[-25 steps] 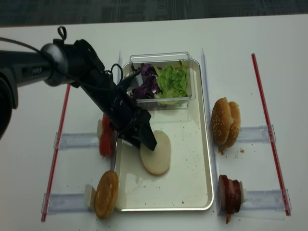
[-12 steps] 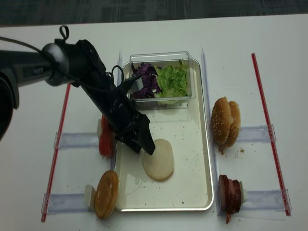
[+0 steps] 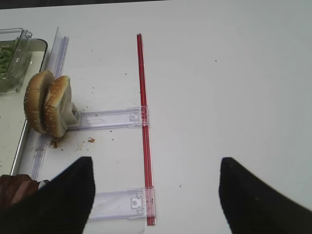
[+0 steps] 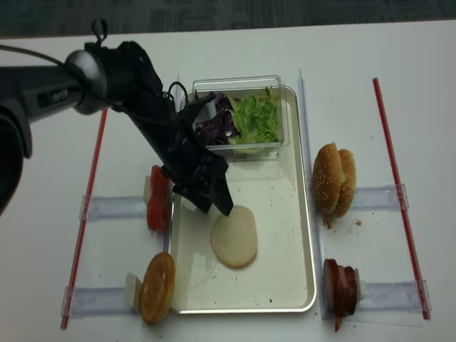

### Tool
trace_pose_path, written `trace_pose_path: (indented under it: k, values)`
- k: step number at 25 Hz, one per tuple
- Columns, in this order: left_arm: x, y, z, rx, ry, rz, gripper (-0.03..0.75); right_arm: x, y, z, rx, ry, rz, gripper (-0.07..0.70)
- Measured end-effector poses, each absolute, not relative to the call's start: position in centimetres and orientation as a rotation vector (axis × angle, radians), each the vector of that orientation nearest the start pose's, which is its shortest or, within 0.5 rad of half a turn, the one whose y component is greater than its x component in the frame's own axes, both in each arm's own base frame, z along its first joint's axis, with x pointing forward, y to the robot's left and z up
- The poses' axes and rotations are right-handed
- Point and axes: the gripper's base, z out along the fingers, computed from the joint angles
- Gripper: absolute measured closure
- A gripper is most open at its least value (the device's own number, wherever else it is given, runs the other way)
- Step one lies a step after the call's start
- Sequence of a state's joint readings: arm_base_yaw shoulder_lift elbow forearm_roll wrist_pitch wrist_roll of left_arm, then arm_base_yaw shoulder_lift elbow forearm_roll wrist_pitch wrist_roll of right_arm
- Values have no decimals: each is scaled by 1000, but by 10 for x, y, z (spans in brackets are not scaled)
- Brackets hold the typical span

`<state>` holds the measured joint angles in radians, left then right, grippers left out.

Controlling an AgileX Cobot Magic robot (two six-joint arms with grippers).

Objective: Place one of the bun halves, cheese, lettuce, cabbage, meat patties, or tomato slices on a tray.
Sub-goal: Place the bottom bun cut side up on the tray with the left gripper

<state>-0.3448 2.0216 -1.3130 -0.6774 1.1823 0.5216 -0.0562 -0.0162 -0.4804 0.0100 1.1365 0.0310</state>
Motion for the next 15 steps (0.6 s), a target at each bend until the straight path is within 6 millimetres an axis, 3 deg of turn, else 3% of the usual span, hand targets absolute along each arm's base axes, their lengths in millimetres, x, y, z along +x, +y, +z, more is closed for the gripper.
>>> trace_pose_path:
  k: [6,11,15]
  values:
    - [326,-186,169,902,3084,-764,296,-8,1,266,92,2121,-3,79]
    - [327,-189,199,905,3022,-675,296,-8,1,266,92,2121,-3,79]
    - [326,-178,221,881,3006,-481,296,-8,1,266,92,2121,-3,79]
